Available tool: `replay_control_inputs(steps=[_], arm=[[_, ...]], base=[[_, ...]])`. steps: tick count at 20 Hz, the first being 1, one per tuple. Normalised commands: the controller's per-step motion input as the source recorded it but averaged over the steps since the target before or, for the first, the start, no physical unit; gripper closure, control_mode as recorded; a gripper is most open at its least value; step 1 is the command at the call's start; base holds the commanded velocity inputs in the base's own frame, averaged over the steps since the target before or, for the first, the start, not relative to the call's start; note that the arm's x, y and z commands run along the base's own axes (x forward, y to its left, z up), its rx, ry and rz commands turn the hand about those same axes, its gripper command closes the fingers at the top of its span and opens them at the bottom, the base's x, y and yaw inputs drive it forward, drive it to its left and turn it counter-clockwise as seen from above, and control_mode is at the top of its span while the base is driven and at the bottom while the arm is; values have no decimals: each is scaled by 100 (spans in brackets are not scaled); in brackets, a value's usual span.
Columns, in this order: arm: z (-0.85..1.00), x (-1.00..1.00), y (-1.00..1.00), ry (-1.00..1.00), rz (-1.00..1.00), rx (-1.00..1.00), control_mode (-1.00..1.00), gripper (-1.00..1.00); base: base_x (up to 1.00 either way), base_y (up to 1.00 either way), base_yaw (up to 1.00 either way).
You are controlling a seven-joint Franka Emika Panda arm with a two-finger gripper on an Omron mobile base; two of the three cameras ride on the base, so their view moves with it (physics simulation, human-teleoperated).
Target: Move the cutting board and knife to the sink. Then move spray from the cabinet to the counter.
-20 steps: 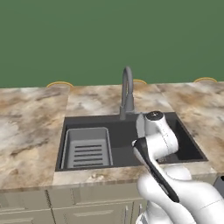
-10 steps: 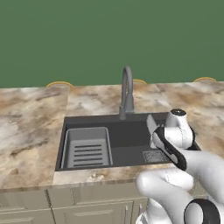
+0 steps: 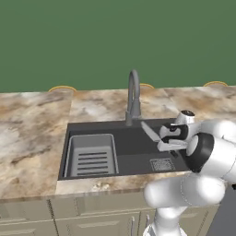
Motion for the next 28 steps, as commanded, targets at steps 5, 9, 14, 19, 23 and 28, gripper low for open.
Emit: replay_control_inputs(steps=[5, 9, 14, 19, 23, 28], arm=[[-27, 65, -1, 2, 32, 0, -100, 100], [-46, 44, -21, 2, 19, 0, -100, 100], [-44, 11, -31, 0, 20, 0, -100, 100], [-28, 0, -51, 0, 19, 0, -100, 100], [-8, -4, -48, 0, 19, 0, -100, 100], [-7, -29, -53, 0, 20, 0, -100, 100]], base=[[0, 0, 0], [0, 0, 0], [0, 0, 0], [0, 0, 0], [0, 0, 0], [0, 0, 0]])
